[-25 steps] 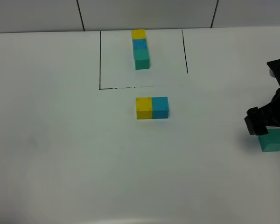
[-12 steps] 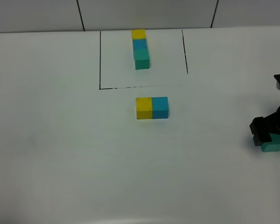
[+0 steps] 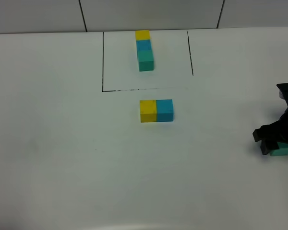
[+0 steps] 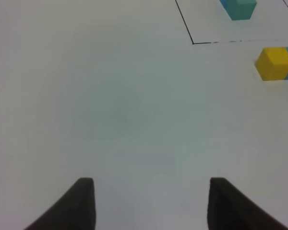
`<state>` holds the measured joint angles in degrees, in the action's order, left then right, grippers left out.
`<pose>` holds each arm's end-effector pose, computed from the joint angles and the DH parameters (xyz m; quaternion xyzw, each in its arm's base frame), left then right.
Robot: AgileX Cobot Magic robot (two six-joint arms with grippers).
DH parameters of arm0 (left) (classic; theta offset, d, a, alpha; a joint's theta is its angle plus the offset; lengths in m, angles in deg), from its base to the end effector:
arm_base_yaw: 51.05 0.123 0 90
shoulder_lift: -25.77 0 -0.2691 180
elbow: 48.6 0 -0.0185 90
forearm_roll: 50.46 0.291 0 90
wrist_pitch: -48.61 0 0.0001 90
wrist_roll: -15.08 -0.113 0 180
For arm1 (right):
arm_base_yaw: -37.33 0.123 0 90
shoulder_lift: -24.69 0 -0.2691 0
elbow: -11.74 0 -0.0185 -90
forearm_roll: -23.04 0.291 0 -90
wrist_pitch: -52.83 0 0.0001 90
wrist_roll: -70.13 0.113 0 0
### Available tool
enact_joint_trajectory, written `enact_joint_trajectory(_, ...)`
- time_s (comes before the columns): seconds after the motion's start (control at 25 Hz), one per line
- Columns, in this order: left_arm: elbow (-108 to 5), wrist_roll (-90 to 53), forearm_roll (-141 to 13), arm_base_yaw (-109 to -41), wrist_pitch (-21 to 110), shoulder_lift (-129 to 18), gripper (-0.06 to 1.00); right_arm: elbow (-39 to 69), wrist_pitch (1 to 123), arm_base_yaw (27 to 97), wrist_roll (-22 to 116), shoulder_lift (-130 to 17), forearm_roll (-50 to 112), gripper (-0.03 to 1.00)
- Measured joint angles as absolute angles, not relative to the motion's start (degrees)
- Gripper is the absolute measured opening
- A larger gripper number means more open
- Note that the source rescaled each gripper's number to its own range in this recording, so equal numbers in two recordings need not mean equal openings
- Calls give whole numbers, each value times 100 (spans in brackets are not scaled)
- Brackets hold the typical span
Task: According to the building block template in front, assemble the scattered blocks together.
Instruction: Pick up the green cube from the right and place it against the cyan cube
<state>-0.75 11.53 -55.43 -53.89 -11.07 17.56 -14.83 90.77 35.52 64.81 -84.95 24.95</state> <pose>0.0658 -0.0117 0.2904 0.0485 0.8447 -0.0400 0.5316 0.3165 -0.0077 0.0668 -0.0180 0.9985 0.0077 0.0516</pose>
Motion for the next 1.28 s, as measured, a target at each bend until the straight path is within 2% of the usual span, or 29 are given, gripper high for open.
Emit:
enact_joint_trajectory(0.08, -75, 1153, -5543, -5389, -1107, 1756, 15, -1483, 9077, 3552, 6481, -8495, 2495, 10)
enact_joint_trajectory(0.12, -75, 1153, -5543, -5389, -1107, 1756, 15, -1483, 9077, 3552, 6481, -8495, 2495, 0)
enact_joint_trajectory(0.56, -75, 1153, -5543, -5389, -1107, 1756, 15, -1236, 9345, 3727, 5774, -7963, 2494, 2)
enact_joint_trajectory(0.92, -75, 1153, -5543, -5389, -1107, 1756, 15, -734, 10441, 4241, 3695, -7817, 2304, 2)
enact_joint_trajectory(1.28, -75, 1153, -5543, -5389, -1107, 1756, 15, -490, 10450, 5016, 2556, -7817, 1508, 2)
